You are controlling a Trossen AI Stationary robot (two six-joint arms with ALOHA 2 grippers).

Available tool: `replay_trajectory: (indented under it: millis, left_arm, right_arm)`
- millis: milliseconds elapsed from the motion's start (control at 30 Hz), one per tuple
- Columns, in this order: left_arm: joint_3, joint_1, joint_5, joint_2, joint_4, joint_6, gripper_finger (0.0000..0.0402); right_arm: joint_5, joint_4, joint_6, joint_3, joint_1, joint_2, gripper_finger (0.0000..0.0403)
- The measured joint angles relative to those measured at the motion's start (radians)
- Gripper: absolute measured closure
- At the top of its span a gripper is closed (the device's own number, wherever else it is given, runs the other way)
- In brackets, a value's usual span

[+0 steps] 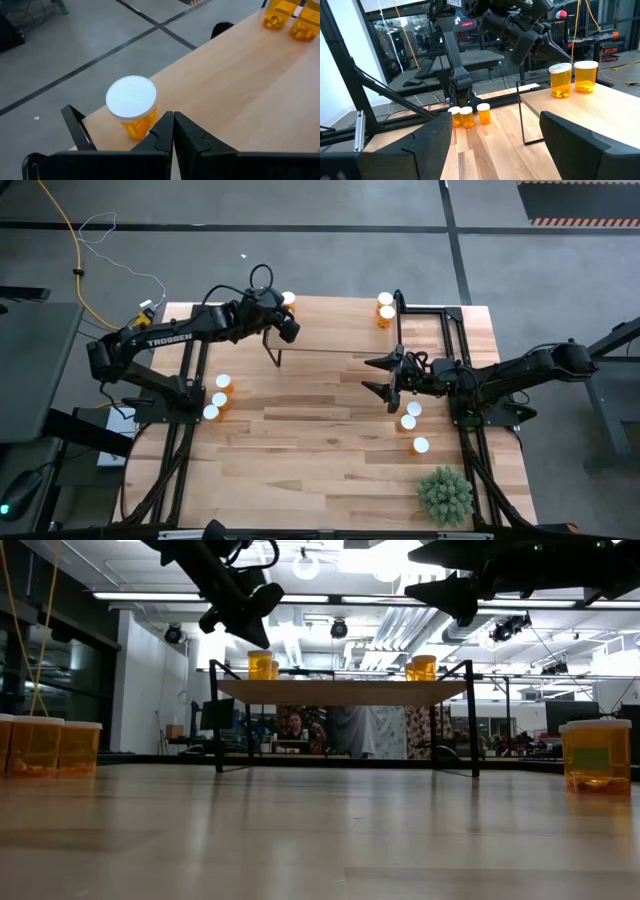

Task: Pick and place medicine bottles onto shelf by color
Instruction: Put the yellow pill bottle on the shelf

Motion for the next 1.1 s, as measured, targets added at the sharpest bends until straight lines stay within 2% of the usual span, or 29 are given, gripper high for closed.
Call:
replay_trajectory:
  millis: [433,1100]
  left_arm:
    - [0.000,0.000,-0.034,0.078,0.079,0.003,0.0401]
    - [-0.001,-0.008,-0.057,-0.045,0.026,0.003,0.0401]
  right_arm:
    - [0.000,0.003,-0.002,0.000,0.000,0.000,0.0111]
    - [0.000,0.007,0.000,0.000,0.000,0.000,0.0111]
